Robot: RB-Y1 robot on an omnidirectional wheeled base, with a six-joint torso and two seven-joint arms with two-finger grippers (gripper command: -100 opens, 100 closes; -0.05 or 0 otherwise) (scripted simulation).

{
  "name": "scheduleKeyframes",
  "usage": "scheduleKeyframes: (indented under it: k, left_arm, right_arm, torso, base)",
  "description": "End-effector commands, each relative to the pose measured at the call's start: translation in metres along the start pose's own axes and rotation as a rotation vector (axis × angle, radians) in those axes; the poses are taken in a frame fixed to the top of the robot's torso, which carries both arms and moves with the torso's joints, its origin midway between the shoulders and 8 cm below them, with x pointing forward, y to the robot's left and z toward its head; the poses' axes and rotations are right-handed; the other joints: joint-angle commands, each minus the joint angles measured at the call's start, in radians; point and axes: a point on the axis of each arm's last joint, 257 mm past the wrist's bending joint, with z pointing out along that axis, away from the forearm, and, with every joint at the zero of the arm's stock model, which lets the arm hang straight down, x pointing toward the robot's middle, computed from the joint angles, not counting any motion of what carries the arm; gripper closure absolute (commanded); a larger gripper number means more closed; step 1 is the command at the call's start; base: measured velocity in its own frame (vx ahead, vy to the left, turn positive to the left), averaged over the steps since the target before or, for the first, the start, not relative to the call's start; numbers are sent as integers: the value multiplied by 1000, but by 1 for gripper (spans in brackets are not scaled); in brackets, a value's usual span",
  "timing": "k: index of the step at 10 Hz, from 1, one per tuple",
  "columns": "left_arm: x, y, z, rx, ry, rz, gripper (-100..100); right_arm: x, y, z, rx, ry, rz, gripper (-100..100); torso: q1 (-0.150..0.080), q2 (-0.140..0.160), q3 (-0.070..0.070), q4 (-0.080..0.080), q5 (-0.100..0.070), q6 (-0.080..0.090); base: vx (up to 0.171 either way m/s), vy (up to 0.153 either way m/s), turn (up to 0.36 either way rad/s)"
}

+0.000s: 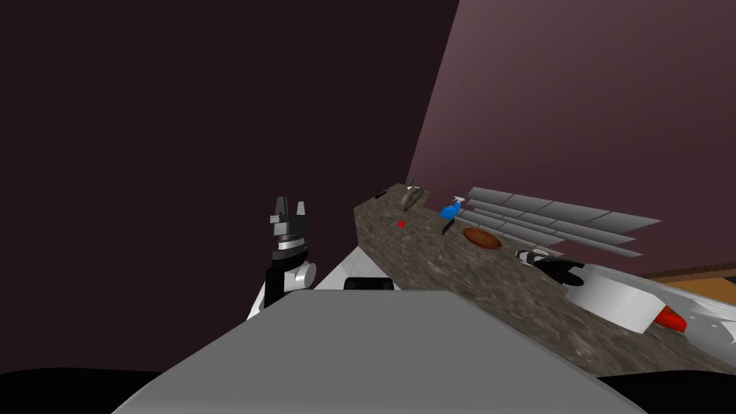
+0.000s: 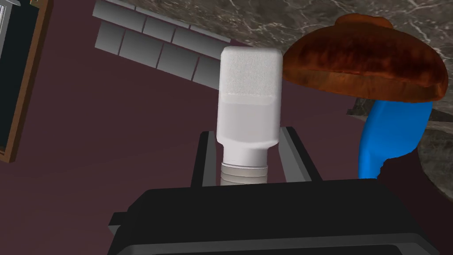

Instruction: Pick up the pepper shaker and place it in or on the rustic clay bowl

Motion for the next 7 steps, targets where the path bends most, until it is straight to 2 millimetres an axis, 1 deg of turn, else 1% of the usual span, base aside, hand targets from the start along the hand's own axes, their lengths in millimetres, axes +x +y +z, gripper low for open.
scheduleKeyframes:
  k: [1,4,5,6,7]
  left_arm:
    - [0,0,0,0,0,0,0]
    - [0,0,0,0,0,0,0]
    - [0,0,0,0,0,0,0]
    - [0,0,0,0,0,0,0]
    - [0,0,0,0,0,0,0]
  right_arm:
    - [-22,13,-1,-34,-23,28,100]
    - [-59,38,-3,-99,-60,70,100]
    - [-53,31,-1,-82,-54,59,100]
    - [-58,34,-2,-88,-59,63,-100]
    - [-58,34,-2,-88,-60,63,-100]
  torso:
    - [0,0,0,0,0,0]
    - [-6,-2,-1,-1,-2,0]
    - [-6,-1,-1,0,-3,0]
    - [-4,3,1,0,-4,3]
    - [-2,6,3,1,-3,4]
  base:
    - [74,-59,163]
    - [68,-97,145]
    - [14,-39,57]
    - [0,0,0]
    - [0,0,0]
